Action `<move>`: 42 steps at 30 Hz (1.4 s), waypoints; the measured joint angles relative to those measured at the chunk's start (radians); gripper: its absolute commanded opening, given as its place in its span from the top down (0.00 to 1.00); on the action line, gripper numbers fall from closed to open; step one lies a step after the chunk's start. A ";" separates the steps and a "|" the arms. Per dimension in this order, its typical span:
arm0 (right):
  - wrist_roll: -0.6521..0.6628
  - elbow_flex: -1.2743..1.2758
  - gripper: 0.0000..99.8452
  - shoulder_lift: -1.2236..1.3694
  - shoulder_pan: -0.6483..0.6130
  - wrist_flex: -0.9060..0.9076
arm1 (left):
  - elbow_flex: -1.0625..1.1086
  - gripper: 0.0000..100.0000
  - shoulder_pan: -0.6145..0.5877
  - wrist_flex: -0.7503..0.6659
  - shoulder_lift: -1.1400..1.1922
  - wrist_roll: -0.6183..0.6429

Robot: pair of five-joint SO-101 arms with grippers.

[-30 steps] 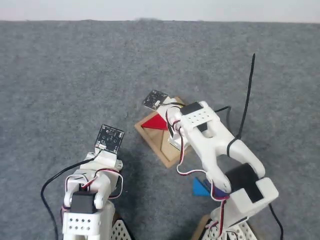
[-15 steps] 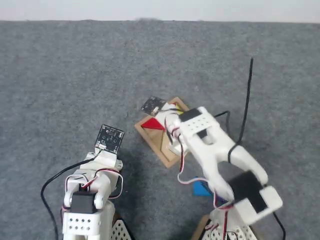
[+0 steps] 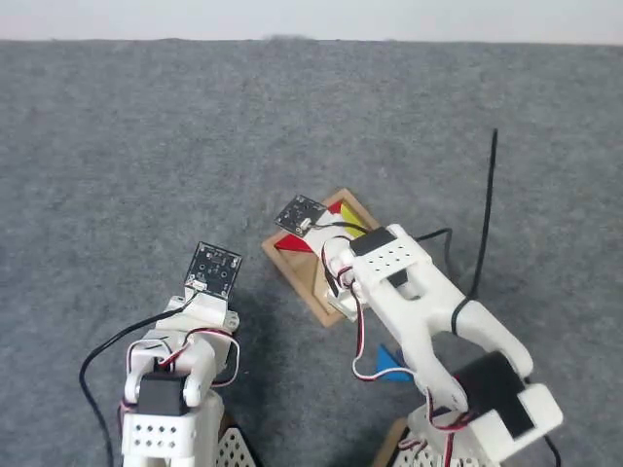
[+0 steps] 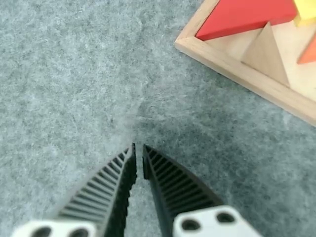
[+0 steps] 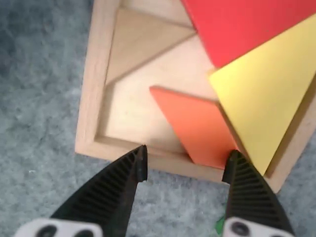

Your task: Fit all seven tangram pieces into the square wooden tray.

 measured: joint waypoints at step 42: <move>-0.011 -0.114 0.75 0.068 -0.121 0.009 | 0.000 0.98 0.000 0.000 0.000 0.000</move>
